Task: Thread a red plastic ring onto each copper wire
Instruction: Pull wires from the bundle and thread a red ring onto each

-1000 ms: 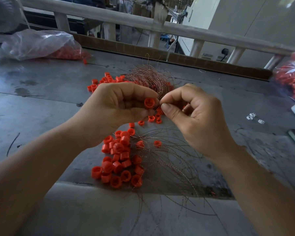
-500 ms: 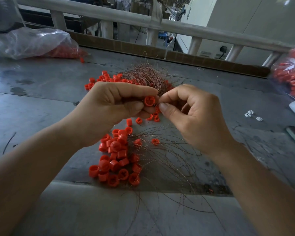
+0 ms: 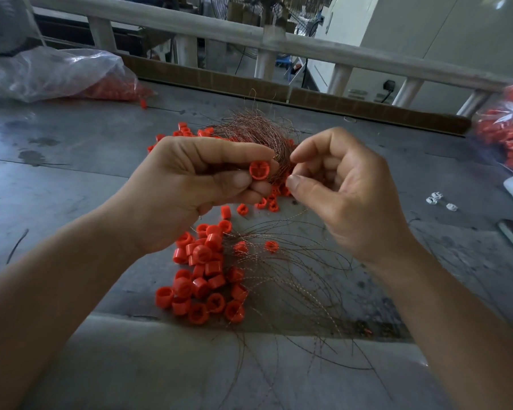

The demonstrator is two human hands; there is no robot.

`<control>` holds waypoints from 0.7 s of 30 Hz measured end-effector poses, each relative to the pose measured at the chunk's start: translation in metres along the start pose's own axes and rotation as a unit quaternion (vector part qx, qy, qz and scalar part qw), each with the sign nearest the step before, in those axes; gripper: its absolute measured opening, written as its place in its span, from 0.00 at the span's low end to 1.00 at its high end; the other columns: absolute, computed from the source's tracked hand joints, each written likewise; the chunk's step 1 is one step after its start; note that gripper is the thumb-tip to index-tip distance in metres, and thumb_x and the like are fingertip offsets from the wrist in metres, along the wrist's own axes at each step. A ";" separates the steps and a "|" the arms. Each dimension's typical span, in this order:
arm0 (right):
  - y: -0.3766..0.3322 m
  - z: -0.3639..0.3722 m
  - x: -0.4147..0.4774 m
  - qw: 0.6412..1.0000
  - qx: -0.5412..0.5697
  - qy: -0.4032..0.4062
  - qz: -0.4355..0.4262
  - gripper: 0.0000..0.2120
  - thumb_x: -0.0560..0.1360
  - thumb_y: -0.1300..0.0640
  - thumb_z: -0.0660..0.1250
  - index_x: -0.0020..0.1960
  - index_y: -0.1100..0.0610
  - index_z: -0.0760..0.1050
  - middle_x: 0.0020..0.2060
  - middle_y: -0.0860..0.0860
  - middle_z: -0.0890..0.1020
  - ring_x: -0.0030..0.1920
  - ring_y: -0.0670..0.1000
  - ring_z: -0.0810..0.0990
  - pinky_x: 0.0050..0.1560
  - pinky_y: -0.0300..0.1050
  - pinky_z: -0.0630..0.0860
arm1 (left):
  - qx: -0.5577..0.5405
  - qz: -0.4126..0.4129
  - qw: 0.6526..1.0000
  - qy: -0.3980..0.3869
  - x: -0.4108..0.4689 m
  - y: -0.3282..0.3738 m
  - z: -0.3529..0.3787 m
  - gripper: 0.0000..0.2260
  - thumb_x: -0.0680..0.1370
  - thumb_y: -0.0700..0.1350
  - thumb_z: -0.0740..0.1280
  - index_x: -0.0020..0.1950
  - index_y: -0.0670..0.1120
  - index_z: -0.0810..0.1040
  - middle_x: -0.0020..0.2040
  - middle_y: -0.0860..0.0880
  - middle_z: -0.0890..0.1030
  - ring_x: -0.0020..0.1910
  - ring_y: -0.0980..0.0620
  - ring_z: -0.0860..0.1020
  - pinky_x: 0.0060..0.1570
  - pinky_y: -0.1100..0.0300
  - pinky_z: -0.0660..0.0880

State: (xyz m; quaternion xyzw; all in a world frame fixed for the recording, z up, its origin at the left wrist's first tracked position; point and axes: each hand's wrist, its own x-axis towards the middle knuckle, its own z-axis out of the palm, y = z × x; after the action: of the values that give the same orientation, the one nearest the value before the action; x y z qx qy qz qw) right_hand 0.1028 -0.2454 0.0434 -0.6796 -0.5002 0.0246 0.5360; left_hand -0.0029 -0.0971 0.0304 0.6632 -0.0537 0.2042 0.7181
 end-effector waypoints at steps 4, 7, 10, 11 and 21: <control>0.001 -0.001 0.001 0.999 0.035 0.001 0.025 0.10 0.66 0.60 0.68 0.40 0.49 0.70 0.29 0.43 0.77 0.31 0.43 0.75 0.33 0.36 0.73 | -0.041 -0.005 0.999 -0.010 -0.001 0.000 0.002 0.12 0.62 0.39 0.70 0.43 0.47 0.85 0.41 0.47 0.85 0.38 0.53 0.83 0.39 0.66 0.78; 0.001 0.003 0.000 0.999 0.030 -0.024 0.034 0.12 0.66 0.62 0.70 0.40 0.49 0.69 0.28 0.43 0.77 0.30 0.43 0.75 0.33 0.37 0.73 | -0.060 -0.017 0.998 -0.027 -0.001 -0.001 0.004 0.12 0.62 0.39 0.69 0.43 0.46 0.85 0.41 0.46 0.84 0.38 0.54 0.83 0.38 0.66 0.78; 0.003 0.006 -0.001 0.998 0.013 -0.040 0.036 0.17 0.67 0.69 0.70 0.39 0.49 0.69 0.29 0.46 0.75 0.31 0.45 0.74 0.32 0.42 0.73 | -0.065 -0.028 0.997 -0.043 -0.001 -0.002 0.006 0.11 0.63 0.38 0.68 0.43 0.44 0.85 0.39 0.45 0.84 0.37 0.54 0.82 0.38 0.67 0.77; 0.003 0.006 0.000 0.998 0.009 -0.038 0.039 0.17 0.67 0.70 0.69 0.39 0.49 0.69 0.30 0.46 0.76 0.31 0.46 0.74 0.32 0.44 0.73 | -0.068 -0.030 0.996 -0.044 -0.001 -0.003 0.006 0.11 0.63 0.38 0.68 0.43 0.44 0.84 0.40 0.45 0.84 0.37 0.54 0.82 0.37 0.67 0.77; 0.025 -0.021 0.014 0.993 -0.073 0.057 0.068 0.07 0.71 0.56 0.70 0.36 0.48 0.75 0.33 0.48 0.80 0.38 0.52 0.81 0.43 0.49 0.79 | -0.077 -0.040 0.996 -0.008 0.001 -0.003 0.003 0.10 0.62 0.39 0.69 0.42 0.44 0.84 0.40 0.46 0.84 0.39 0.53 0.83 0.40 0.65 0.79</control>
State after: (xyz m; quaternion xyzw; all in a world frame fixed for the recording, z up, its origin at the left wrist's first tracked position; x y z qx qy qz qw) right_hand 0.1384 -0.2491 0.0401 -0.7494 -0.4218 -0.0144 0.5101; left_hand -0.0008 -0.1001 0.0286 0.6094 -0.0486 0.1652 0.7740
